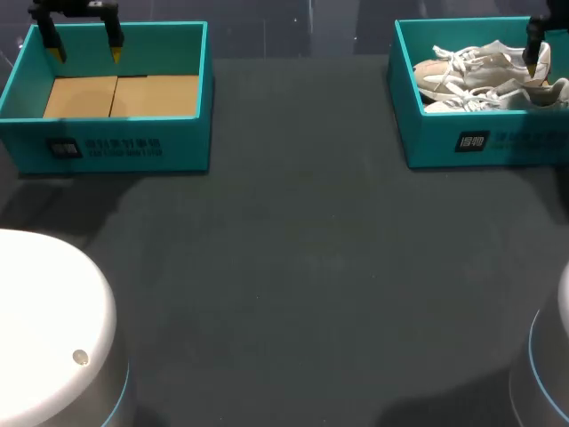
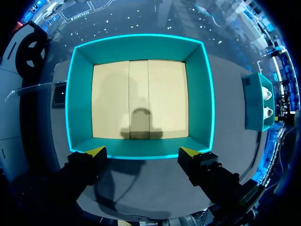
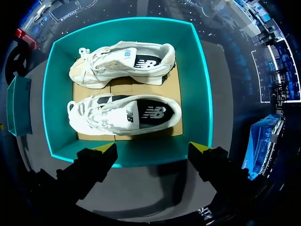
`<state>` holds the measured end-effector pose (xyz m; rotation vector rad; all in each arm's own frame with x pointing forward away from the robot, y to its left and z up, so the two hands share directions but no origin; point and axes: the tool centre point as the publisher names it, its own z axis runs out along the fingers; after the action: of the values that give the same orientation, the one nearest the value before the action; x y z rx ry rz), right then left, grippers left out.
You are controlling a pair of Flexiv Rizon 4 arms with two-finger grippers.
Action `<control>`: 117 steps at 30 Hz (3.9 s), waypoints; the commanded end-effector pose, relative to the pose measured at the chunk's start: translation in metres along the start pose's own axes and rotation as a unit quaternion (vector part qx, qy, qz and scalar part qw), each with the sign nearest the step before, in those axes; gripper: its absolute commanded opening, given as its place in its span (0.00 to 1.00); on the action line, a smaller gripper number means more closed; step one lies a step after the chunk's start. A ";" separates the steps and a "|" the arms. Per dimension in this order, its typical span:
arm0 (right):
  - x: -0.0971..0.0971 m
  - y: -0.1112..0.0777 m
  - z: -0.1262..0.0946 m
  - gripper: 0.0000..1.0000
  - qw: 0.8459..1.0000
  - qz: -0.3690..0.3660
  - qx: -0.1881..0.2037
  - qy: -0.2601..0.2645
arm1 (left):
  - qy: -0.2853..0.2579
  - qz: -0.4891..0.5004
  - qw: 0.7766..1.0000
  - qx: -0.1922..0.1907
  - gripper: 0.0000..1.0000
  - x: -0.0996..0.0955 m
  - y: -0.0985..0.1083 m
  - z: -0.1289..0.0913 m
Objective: Take the shoe out of the shoebox, open the shoe tongue, remove and reinsert the insole, then place the shoe into the shoebox
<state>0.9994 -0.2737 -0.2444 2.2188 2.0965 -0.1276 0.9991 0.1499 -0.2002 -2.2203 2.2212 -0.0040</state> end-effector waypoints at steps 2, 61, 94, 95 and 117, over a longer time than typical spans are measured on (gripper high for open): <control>-0.012 0.009 0.015 1.00 1.000 -0.007 0.008 0.004 | 0.000 0.000 1.000 0.000 1.00 0.000 0.000 0.000; -0.045 0.045 0.101 0.83 0.999 -0.012 0.051 0.010 | 0.000 0.000 1.000 0.000 1.00 0.000 0.000 0.000; -0.045 0.036 0.128 0.56 0.998 -0.014 0.051 0.034 | 0.000 0.000 1.000 0.000 1.00 0.000 0.000 0.000; -0.045 0.036 0.128 0.53 0.998 -0.014 0.051 0.034 | 0.000 0.000 1.000 0.000 1.00 0.000 0.000 0.000; -0.054 0.032 0.110 0.00 0.999 0.008 0.029 0.039 | 0.000 0.000 1.000 0.000 1.00 0.000 0.000 0.000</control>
<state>1.0348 -0.3420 -0.3572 2.3145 2.1471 -0.1142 0.9991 0.1499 -0.2002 -2.2203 2.2212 -0.0040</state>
